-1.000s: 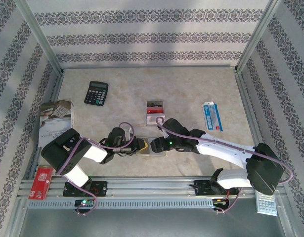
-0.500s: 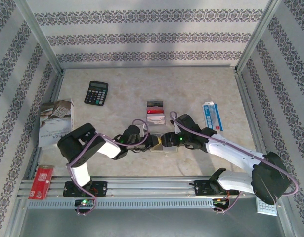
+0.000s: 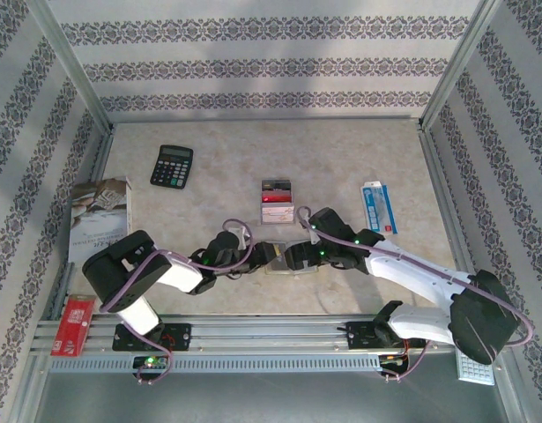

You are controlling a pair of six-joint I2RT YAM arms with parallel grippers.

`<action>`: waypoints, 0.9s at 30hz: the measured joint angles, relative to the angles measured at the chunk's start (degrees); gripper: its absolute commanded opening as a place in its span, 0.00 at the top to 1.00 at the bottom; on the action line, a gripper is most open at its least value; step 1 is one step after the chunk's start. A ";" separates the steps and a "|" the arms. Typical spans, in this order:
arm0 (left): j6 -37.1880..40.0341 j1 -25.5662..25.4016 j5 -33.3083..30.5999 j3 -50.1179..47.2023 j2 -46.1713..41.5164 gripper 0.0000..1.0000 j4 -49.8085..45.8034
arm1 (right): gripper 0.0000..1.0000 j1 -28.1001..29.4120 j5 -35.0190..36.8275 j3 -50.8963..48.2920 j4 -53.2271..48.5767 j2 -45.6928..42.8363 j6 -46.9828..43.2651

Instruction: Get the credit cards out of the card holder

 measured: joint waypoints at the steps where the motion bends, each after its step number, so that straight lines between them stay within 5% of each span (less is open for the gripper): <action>1: -0.72 0.00 0.55 -0.11 1.31 0.62 1.07 | 0.09 1.07 0.44 0.33 0.09 0.66 -0.15; 12: -5.60 0.37 2.23 -2.38 10.93 0.67 18.32 | 0.10 4.76 0.39 0.59 5.16 5.25 0.28; 20: -5.05 0.76 1.42 -3.50 4.28 0.61 14.27 | 0.10 4.76 0.37 0.52 7.08 5.75 0.24; 27: -4.57 2.16 1.77 -4.15 1.55 0.76 12.48 | 0.13 5.62 0.55 0.52 7.78 8.13 0.24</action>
